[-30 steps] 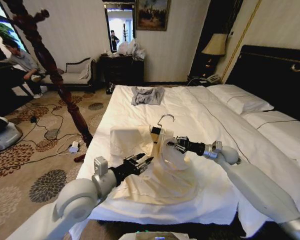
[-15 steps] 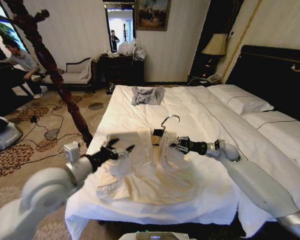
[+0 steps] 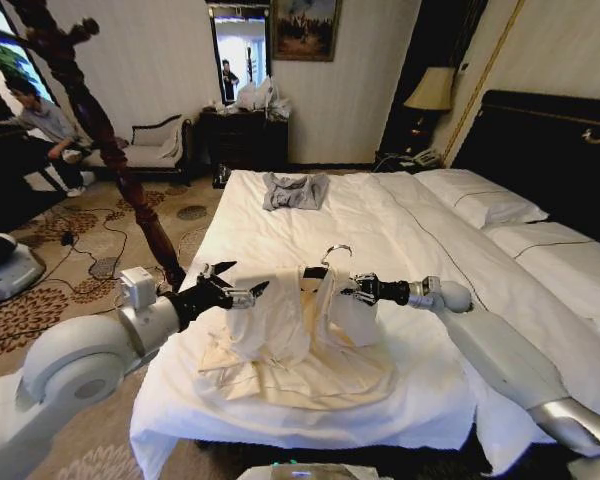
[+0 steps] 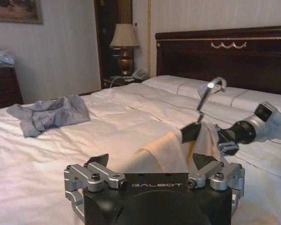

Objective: Pick up the clothes from the bed and hang them on the clothes hanger.

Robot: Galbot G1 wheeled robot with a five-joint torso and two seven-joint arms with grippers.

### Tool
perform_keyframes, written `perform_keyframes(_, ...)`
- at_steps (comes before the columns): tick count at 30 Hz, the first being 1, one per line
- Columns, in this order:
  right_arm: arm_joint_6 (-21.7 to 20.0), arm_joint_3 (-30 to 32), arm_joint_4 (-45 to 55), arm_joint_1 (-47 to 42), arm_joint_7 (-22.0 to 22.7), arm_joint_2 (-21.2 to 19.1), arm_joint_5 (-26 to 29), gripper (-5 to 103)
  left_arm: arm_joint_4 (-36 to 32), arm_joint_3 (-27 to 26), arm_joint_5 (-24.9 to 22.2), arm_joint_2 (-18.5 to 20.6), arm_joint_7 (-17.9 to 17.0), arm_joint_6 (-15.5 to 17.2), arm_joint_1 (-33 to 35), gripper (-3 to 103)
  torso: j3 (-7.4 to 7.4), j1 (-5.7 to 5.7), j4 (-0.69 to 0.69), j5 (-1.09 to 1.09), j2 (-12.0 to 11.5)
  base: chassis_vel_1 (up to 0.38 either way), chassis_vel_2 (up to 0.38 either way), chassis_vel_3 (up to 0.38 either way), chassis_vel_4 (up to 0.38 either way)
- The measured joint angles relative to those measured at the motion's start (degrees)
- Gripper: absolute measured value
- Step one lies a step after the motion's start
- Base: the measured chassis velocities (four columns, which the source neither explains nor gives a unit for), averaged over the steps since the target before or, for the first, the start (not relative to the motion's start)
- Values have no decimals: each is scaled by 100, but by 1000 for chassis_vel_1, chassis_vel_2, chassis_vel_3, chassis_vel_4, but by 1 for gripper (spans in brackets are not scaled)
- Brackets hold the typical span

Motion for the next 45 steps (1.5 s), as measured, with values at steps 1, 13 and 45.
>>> perform_keyframes(1, 0, 0, -16, 1, -49, -4, 54, 19, 1, 116, 3, 33, -17, 5, -64, 100, 0, 1, 0, -1, 0, 0, 0, 0, 0)
perform_keyframes(13, 23, 85, 125, -32, -682, -188, -5, 19, 4, 726, -591, 644, -276, 25, -1021, 100, -1, -1, -1, -1, 0, 0, 0, 0, 0)
perform_keyframes(45, -226, -73, 668, 22, -1077, -78, 350, 19, 9, 1786, -93, 543, 317, 35, -560, 72, 0, -1, 2, 0, 0, 0, 0, 0, 0)
